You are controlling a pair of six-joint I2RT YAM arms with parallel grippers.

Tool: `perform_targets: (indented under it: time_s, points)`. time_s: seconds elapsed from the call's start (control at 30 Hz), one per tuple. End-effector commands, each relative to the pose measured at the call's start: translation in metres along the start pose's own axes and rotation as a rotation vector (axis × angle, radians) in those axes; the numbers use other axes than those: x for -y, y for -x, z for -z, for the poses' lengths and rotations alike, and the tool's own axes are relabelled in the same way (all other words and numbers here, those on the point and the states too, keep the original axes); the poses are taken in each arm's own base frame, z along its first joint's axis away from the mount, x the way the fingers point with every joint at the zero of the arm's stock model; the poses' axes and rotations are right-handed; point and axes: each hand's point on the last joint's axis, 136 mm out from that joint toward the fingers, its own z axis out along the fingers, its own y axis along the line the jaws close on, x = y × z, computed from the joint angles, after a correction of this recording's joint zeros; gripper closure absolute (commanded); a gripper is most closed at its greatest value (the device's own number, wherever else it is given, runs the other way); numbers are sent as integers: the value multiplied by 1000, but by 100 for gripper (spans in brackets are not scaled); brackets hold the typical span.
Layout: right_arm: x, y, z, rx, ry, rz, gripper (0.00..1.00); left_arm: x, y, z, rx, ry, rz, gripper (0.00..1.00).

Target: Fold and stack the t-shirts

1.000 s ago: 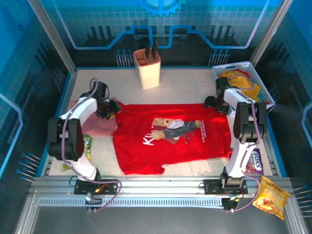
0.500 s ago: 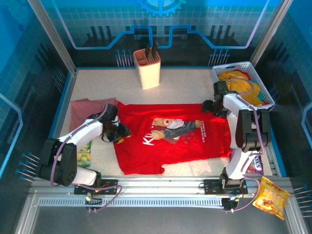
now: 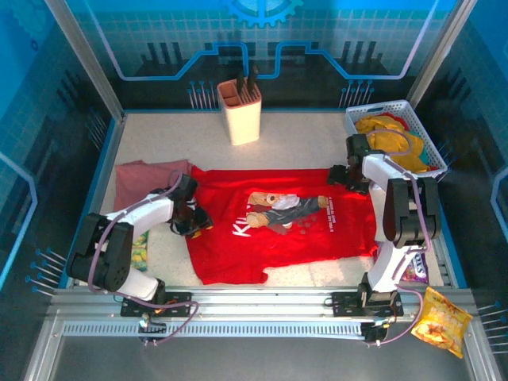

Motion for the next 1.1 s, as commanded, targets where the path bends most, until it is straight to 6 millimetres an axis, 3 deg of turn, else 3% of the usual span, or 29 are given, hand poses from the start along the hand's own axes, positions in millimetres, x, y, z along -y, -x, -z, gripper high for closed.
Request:
perform_targets:
  time_s: [0.0, 0.4, 0.7, 1.07]
  points:
    - [-4, -6, 0, -12, 9, 5, 13, 10, 13, 4, 39, -5, -18, 61]
    - [-6, -7, -1, -16, 11, 8, 13, 7, 17, -1, 49, 14, -25, 67]
    - [0, -6, -6, -25, -21, -5, 13, 16, 16, 14, 65, -15, -41, 100]
    - [4, 1, -12, -34, -62, -14, 12, 14, -10, 46, 66, -56, -32, 100]
